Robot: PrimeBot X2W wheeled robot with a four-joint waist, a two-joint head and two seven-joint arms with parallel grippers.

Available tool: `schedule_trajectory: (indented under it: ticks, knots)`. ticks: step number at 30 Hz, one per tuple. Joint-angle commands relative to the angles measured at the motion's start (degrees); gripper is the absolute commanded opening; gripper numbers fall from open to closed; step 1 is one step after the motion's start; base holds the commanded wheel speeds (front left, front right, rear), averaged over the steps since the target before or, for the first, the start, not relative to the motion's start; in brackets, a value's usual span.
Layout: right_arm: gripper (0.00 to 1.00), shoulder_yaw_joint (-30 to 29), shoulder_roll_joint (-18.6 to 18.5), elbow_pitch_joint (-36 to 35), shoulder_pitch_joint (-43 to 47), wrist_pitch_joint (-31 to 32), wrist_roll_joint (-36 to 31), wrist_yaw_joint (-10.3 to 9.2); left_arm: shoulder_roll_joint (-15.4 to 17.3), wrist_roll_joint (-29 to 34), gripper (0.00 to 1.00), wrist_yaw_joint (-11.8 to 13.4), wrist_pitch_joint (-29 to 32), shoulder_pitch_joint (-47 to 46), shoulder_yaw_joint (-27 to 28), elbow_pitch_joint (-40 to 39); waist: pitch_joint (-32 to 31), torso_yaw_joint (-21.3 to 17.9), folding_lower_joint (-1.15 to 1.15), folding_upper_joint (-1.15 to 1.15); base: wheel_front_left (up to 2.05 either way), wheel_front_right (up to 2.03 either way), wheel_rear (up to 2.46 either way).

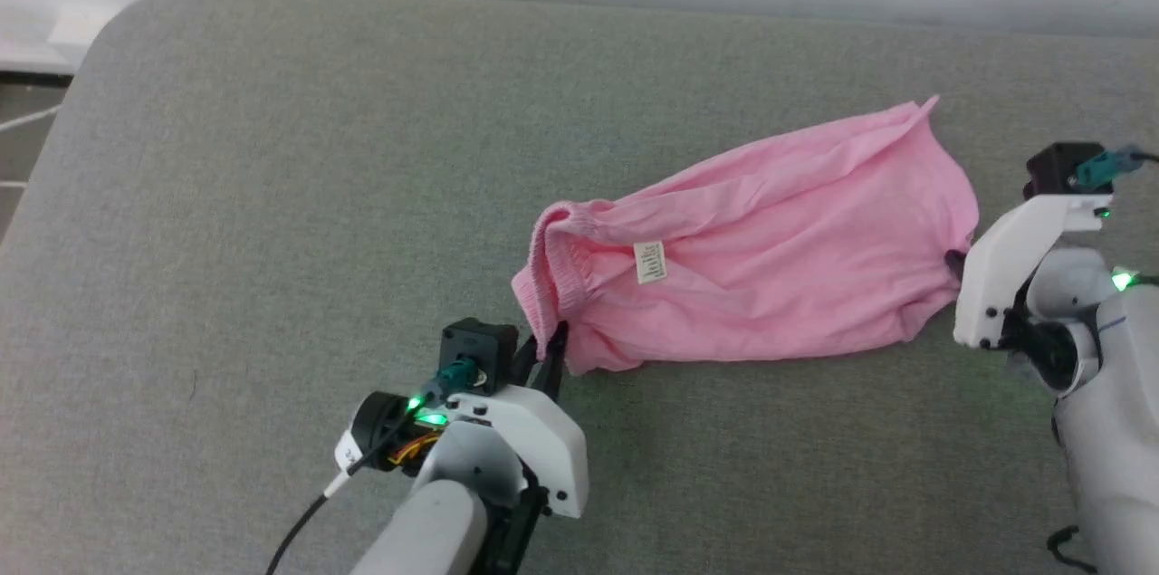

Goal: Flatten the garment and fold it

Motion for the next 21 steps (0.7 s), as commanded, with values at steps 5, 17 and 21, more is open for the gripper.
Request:
schedule_trajectory:
  ticks: [5, 17, 21]
  knots:
    - [0.0, 2.1, -0.8, -3.7, 4.7, -2.2, 5.2, -0.06, 2.6, -1.6, 0.0, 0.2, 2.1, 1.9, 1.4, -0.5, -4.9, -3.5, 0.0, 0.0, 0.0, 0.0, 0.0]
    - [0.0, 0.4, 1.6, -20.3, 21.7, -2.1, 9.8, -0.06, 7.0, -5.9, 0.0, -0.1, 8.6, 9.2, 2.7, -6.1, -10.5, -7.7, 0.0, 0.0, 0.0, 0.0, 0.0]
    - [0.0, -2.4, 3.5, -28.7, 29.8, -0.5, 9.7, -0.06, 8.3, -7.1, 0.0, -0.1, 11.0, 11.9, 2.6, -8.4, -10.9, -8.4, 0.0, 0.0, 0.0, 0.0, 0.0]
